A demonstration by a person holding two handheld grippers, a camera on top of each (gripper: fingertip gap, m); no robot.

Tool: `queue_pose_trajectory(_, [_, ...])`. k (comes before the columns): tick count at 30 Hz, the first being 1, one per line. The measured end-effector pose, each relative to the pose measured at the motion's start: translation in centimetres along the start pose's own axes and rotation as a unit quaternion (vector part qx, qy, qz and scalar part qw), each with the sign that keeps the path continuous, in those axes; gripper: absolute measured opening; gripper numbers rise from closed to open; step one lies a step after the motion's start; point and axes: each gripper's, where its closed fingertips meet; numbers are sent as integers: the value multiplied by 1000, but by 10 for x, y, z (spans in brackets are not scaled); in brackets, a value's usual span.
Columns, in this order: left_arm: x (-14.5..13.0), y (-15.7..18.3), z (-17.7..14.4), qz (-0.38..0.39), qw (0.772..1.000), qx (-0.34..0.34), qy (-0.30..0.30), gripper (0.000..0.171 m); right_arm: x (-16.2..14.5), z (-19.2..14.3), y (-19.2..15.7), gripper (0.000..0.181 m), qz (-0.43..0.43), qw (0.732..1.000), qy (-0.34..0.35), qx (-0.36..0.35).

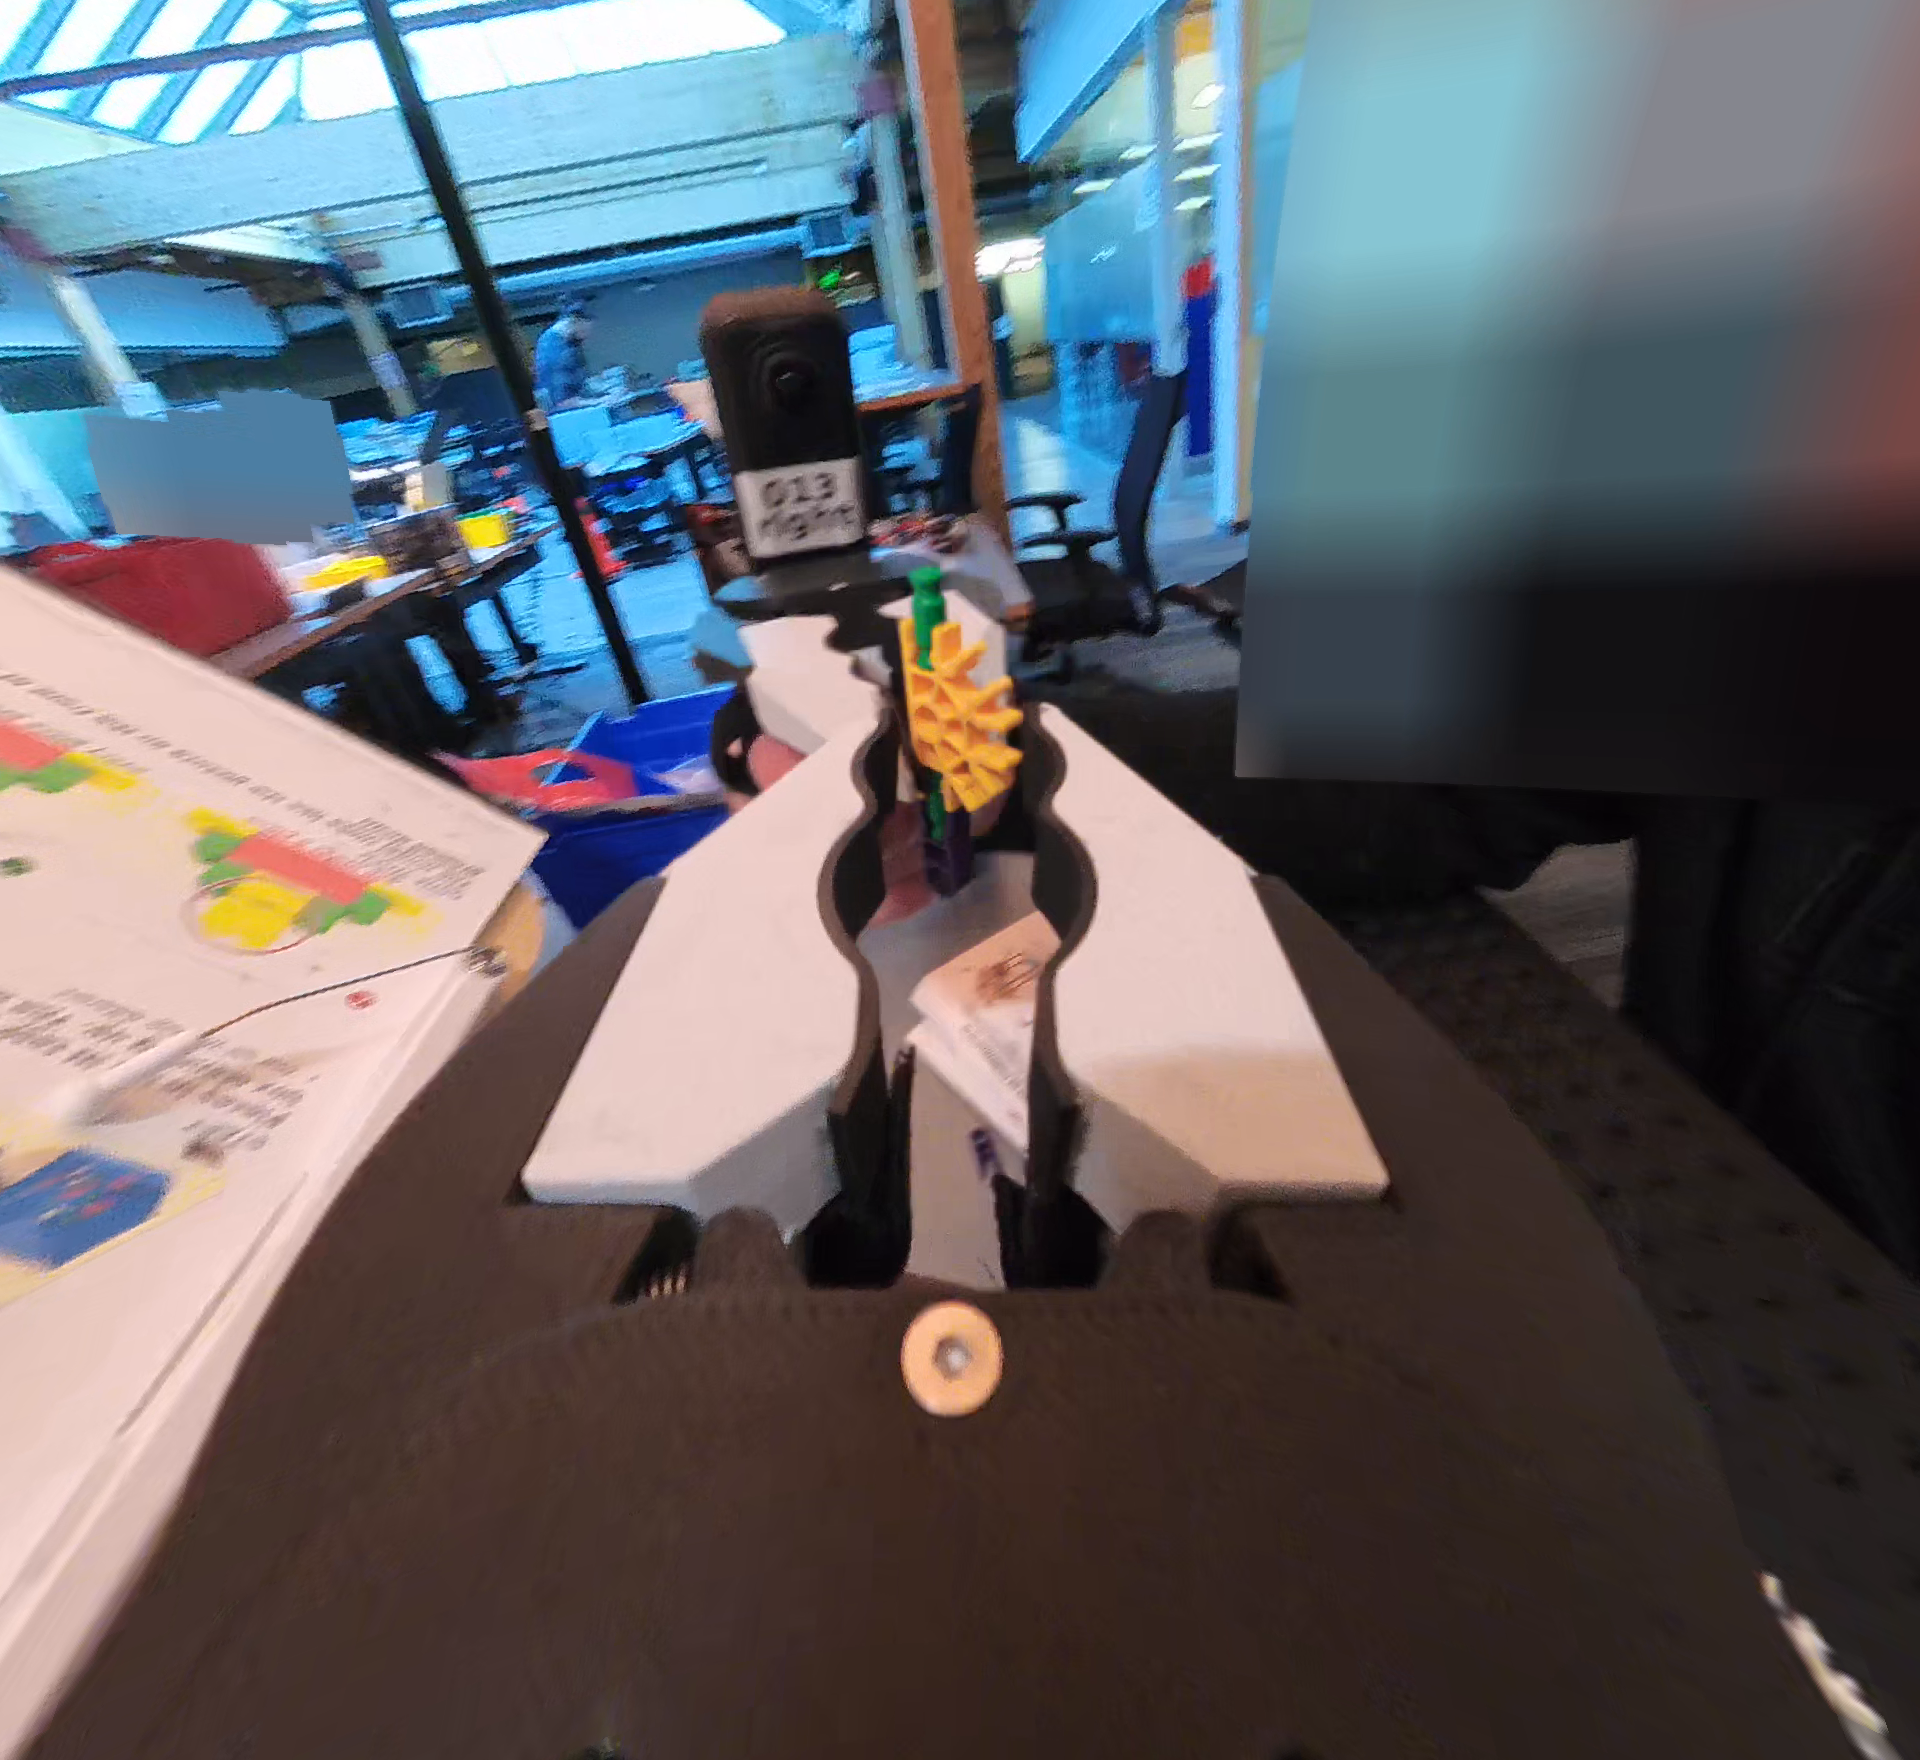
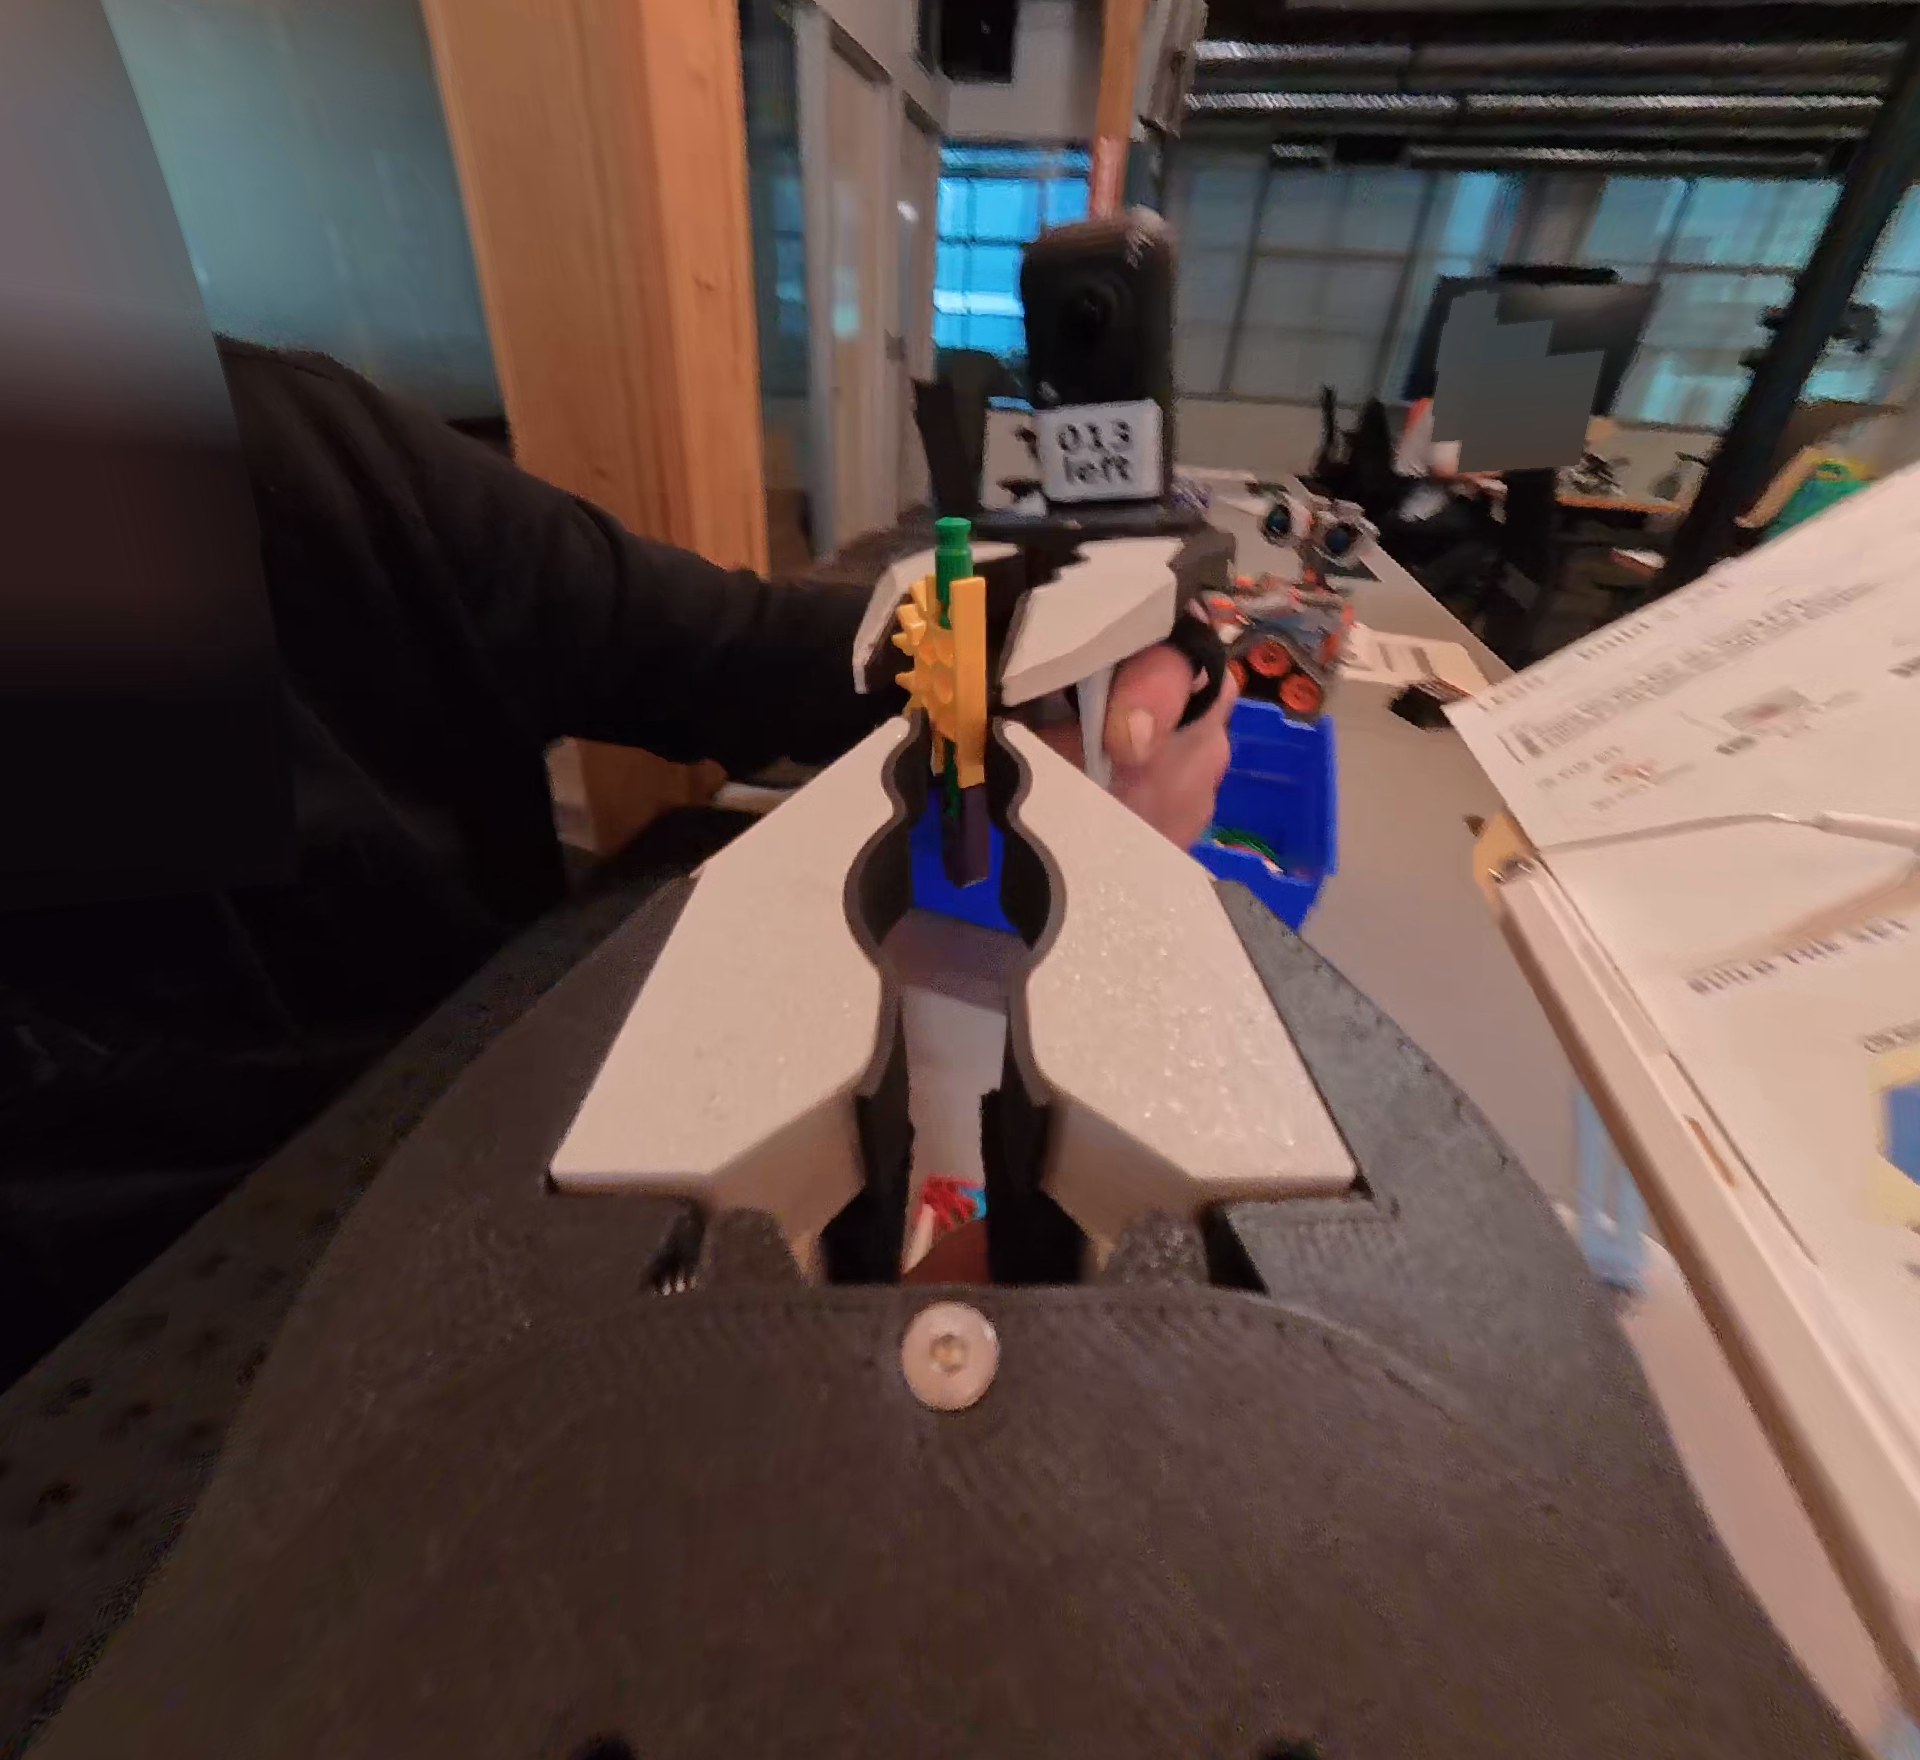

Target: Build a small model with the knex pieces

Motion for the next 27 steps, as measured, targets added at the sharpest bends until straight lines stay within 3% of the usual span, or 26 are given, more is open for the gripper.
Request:
queue_pose_trajectory(5, [-16,-20,-6,66,990,88,-85,11,-19,-4,15,3,-55,990,-110,-75])
queue_pose_trajectory(8, [-23,-20,-4,88,985,103,-106,4,-29,-4,20,3,-79,978,-165,-104])
queue_pose_trajectory(14, [-15,-17,-4,18,996,80,-35,4,-21,6,22,16,-73,984,-119,-110])
queue_pose_trajectory(16, [-17,-19,-3,9,996,85,-21,4,-25,9,21,5,-81,983,-128,-106])
queue_pose_trajectory(21, [-19,-26,-8,44,991,115,-48,19,-36,4,30,4,-77,971,-183,-131])
queue_pose_trajectory(24, [-26,-28,-6,84,984,136,-85,5,-47,1,33,3,-80,961,-224,-139])
queue_pose_trajectory(27, [-30,-28,-5,76,984,134,-87,5,-50,-1,33,4,-88,958,-235,-141])
Point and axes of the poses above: each gripper's, where its closed fingertips meet, z out along the fingers, x out of its top, y = z × x across the jaws, and after that the axes turned 2 degrees about -z, right-handed
